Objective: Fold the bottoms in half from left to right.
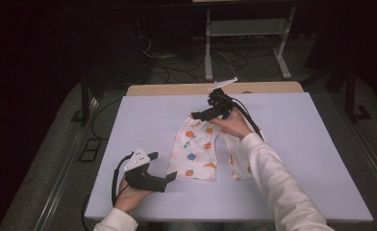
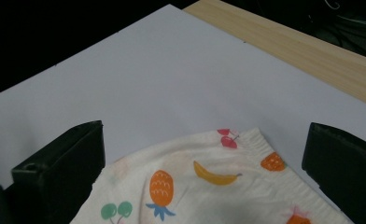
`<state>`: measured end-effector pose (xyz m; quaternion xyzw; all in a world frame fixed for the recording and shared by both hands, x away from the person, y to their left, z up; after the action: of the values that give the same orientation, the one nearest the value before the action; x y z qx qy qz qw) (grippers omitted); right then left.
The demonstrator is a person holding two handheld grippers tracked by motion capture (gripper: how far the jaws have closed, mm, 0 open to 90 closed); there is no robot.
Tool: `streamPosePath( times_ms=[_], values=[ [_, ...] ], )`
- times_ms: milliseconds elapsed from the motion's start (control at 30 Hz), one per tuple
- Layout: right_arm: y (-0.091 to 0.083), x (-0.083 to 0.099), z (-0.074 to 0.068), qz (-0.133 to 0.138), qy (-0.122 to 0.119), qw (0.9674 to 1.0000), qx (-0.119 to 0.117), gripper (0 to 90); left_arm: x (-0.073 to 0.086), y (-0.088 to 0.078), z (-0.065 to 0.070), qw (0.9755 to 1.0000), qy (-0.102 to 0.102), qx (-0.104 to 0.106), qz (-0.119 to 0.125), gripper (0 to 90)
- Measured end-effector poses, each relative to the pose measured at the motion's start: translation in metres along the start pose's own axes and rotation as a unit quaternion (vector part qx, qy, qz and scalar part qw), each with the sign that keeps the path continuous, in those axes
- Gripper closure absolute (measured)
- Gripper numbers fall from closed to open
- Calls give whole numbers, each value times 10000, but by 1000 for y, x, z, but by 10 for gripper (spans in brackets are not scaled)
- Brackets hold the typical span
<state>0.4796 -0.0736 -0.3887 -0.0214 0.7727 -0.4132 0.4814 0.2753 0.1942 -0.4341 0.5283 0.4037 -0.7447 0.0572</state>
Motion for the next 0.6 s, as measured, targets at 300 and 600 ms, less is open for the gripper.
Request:
streamPosePath(
  times_ms=[300,600],
  values=[
    [20,0,8,-85,108,9998,128,0,0,0,0,10000,-1,17,-3,0],
    [38,3,17,-155,335,9992,160,0,0,0,0,10000,4,30,-11,0]
  ],
)
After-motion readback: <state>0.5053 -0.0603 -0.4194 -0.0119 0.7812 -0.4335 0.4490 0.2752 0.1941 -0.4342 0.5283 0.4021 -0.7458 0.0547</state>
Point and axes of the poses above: each handheld gripper's, and its own axes: y roughly forward along the jaws, x roughly out of its underside, z roughly to its right, the point moved 1 cm from there along y, roughly forward along the jaws, and after that the axes turned 7 degrees about -z, right-handed, at the moved point
